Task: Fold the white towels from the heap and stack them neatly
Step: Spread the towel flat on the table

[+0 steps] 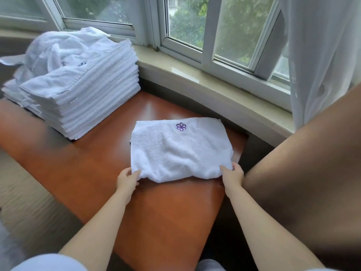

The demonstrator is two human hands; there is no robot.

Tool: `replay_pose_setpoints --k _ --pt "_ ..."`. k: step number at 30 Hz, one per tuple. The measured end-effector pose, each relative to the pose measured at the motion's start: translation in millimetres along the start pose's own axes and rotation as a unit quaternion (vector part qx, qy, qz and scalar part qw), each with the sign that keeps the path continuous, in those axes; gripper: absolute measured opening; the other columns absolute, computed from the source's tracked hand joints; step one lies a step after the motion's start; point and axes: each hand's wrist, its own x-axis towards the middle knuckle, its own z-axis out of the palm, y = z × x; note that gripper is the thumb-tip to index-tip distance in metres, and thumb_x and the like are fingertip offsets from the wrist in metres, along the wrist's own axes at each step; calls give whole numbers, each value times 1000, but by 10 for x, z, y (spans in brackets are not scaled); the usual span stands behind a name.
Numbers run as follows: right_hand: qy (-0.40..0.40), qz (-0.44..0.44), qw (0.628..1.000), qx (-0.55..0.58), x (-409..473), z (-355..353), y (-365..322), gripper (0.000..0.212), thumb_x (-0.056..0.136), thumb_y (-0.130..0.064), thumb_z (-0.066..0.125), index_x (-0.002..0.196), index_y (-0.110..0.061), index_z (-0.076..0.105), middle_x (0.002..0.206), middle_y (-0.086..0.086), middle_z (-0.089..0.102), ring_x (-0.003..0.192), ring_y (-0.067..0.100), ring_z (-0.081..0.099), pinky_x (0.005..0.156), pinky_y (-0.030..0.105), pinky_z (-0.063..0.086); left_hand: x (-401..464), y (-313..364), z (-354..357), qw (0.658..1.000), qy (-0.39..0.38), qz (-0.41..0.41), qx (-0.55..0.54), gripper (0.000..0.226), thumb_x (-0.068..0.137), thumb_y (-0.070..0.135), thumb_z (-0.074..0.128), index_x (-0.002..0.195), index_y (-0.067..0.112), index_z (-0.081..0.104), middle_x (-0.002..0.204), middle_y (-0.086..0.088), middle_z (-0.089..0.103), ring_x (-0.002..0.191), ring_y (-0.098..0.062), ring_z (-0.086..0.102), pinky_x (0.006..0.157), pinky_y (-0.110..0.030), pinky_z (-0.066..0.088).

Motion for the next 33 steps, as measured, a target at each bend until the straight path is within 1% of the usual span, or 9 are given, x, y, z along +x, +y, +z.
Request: replay_pose_setpoints --k 4,8,12,15,18,22,25,28,33 --pt "-80 -10 996 -38 -180 18 -135 12 85 -14 64 95 -17 58 96 4 63 82 19 59 62 27 46 -64 126 54 997 -56 10 -49 29 90 19 62 117 17 53 101 -3 66 81 -18 63 67 -28 50" --pt "-127 -1 991 -39 -348 0 -356 13 88 -14 55 100 -16 58 98 5 65 75 18 60 58 25 47 -203 386 100 993 -59 -11 -100 1 90 10 57 89 10 56 80 -8 61 60 -15 55 57 -25 48" --pt "-28 -53 994 86 -522 -28 -873 19 90 -17 54 108 -19 49 94 5 62 70 17 63 52 22 47 -354 968 -49 960 -59 -7 -274 8 84 8 55 78 13 56 57 -1 47 39 -8 38 40 -15 33" --pt "-5 -95 972 213 -716 -39 -1353 32 86 -16 57 115 -15 44 93 8 60 69 20 63 57 27 50 -590 1436 -217 934 -27 43 -353 7 78 8 58 76 14 55 59 -1 50 45 -11 44 47 -17 38" --pt "10 -135 940 314 -913 -60 -1750 39 84 -11 59 118 -14 41 98 9 58 85 30 62 62 32 55 -848 1816 -398 914 -14 106 -391 8 78 11 61 75 14 54 61 -1 52 53 -14 51 54 -23 45" --pt "86 -155 908 379 -1097 -117 -2084 37 84 -13 59 120 -14 49 107 3 58 92 23 58 73 32 54 -1039 2193 -678 864 4 141 -484 20 79 7 60 66 15 46 50 0 44 44 -12 41 56 -25 46" --pt "147 -160 904 369 -1173 -108 -2189 34 85 -16 56 118 -12 57 102 0 60 90 20 56 70 22 42 -1110 2326 -722 836 96 147 -519 23 77 7 61 65 13 43 59 -4 45 46 -13 41 49 -23 48" --pt "170 -156 921 314 -1169 -25 -2138 30 87 -20 54 116 -12 57 99 -1 59 88 21 54 77 24 38 -1088 2283 -618 831 172 122 -514 20 76 10 61 65 13 45 68 -3 51 52 -17 45 46 -23 47" --pt "149 -121 965 178 -941 177 -1865 25 93 -24 39 102 -12 59 98 6 62 87 26 54 77 29 39 -797 1976 -354 879 203 44 -429 12 81 11 56 92 5 58 92 -5 59 80 -23 55 69 -28 44"
